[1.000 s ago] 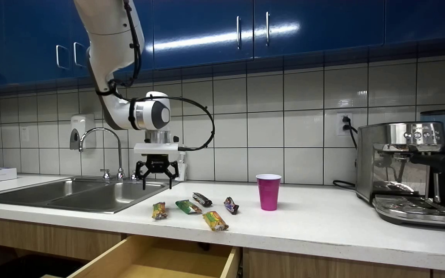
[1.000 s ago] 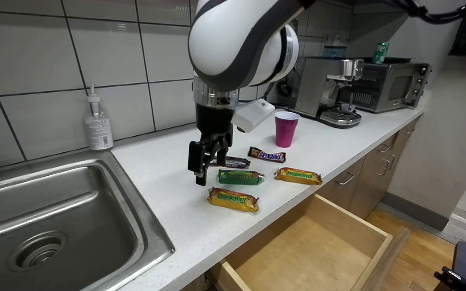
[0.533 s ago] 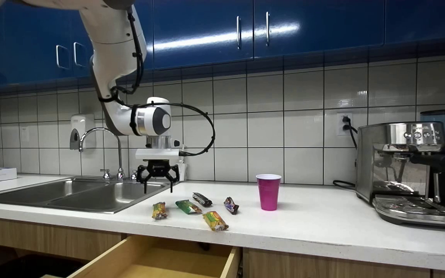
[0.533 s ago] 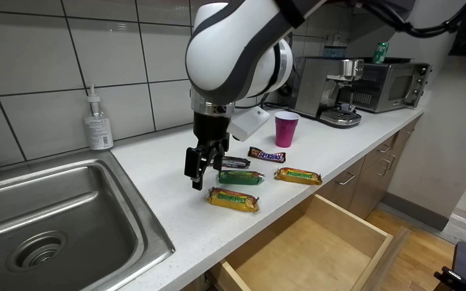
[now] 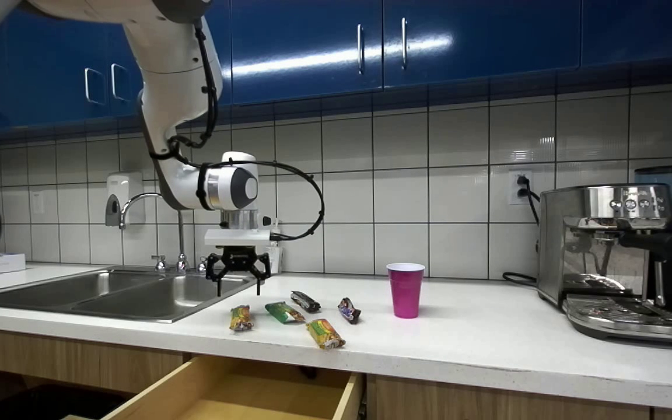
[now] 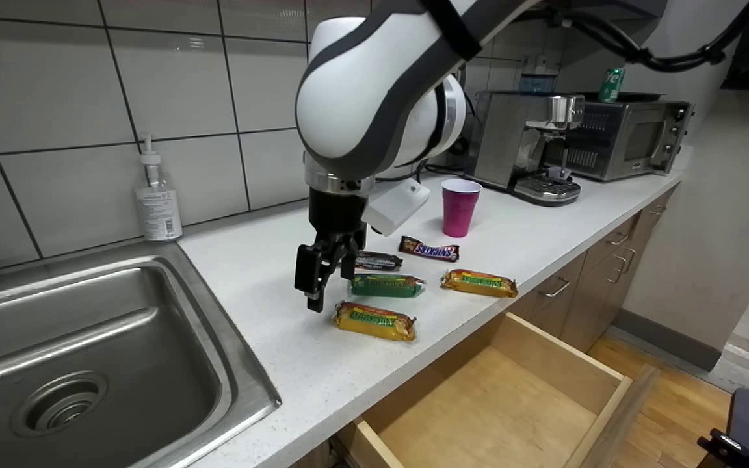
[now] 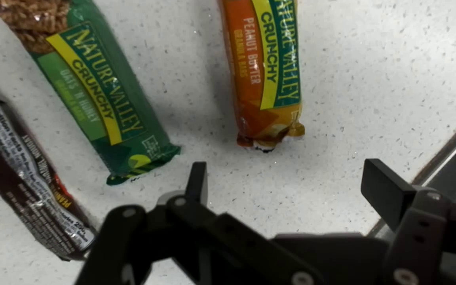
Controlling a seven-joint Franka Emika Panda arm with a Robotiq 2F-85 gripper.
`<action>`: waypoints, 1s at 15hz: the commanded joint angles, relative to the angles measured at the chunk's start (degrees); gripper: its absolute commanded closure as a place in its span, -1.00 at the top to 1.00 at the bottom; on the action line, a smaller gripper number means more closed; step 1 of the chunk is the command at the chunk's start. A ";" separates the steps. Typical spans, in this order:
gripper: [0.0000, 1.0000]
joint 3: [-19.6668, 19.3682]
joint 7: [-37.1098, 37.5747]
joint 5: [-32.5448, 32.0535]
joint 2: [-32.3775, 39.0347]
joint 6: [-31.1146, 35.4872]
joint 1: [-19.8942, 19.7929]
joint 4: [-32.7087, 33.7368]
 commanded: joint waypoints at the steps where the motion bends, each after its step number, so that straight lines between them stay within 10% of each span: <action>1: 1.00 0.75 0.05 -1.47 0.51 0.96 -0.85 0.18; 15: 1.00 -0.23 1.34 -3.48 2.03 2.64 -0.26 -1.20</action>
